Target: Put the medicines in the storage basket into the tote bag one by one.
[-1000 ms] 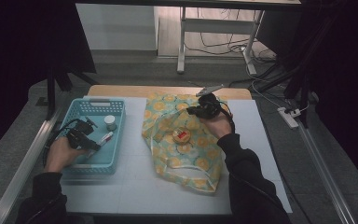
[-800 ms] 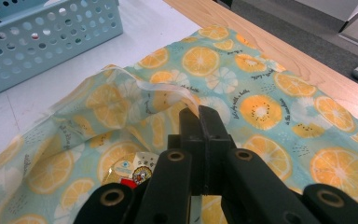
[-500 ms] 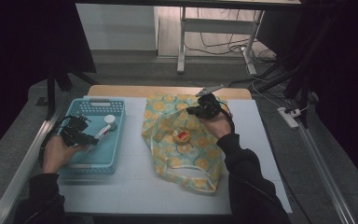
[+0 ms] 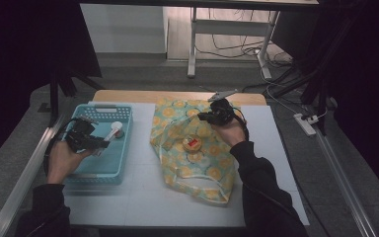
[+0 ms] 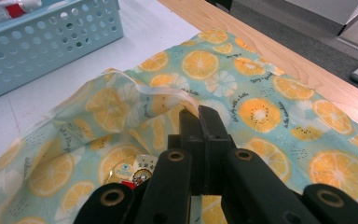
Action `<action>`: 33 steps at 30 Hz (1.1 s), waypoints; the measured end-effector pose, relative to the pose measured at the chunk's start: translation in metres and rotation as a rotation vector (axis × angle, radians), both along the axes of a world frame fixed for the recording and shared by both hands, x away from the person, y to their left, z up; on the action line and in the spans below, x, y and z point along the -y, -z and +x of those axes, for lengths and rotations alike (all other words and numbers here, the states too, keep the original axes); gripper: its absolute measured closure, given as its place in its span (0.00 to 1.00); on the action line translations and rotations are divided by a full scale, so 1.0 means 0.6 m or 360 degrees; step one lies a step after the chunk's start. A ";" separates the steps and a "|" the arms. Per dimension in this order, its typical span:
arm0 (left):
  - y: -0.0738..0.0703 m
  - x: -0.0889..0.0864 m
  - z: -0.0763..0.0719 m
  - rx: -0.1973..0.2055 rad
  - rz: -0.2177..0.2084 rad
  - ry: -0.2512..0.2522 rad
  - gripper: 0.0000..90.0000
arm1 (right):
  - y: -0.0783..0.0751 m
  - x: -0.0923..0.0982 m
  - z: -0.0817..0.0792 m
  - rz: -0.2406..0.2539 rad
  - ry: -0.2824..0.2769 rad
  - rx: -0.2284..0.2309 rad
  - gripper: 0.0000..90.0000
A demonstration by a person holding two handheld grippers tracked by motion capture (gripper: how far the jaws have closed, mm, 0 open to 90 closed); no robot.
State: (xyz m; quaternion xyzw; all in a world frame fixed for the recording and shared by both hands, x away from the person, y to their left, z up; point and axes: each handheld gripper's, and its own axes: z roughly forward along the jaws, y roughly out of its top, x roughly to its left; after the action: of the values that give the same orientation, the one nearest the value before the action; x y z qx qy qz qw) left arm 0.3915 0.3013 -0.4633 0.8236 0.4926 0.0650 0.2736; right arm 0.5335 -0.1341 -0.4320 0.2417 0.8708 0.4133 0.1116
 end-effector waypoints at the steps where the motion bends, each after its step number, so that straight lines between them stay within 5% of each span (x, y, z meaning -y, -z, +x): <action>1: -0.004 0.004 -0.001 0.0015 -0.0013 0.0001 0.83 | 0.000 0.000 0.000 0.0001 0.0001 0.0001 1.00; 19: -0.055 0.107 -0.005 0.0146 -0.0121 0.0257 0.83 | -0.005 0.001 -0.003 0.0026 -0.0002 0.0015 1.00; 33: -0.057 0.213 0.021 0.0132 -0.0119 0.0444 0.83 | -0.011 0.004 -0.005 0.0047 -0.0005 0.0037 1.00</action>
State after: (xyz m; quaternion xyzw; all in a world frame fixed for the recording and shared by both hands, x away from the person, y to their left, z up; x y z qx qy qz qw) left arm 0.4038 0.1733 -0.4290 0.8698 0.3637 0.0420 0.3307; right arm 0.5305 -0.1368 -0.4253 0.2369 0.8637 0.4291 0.1176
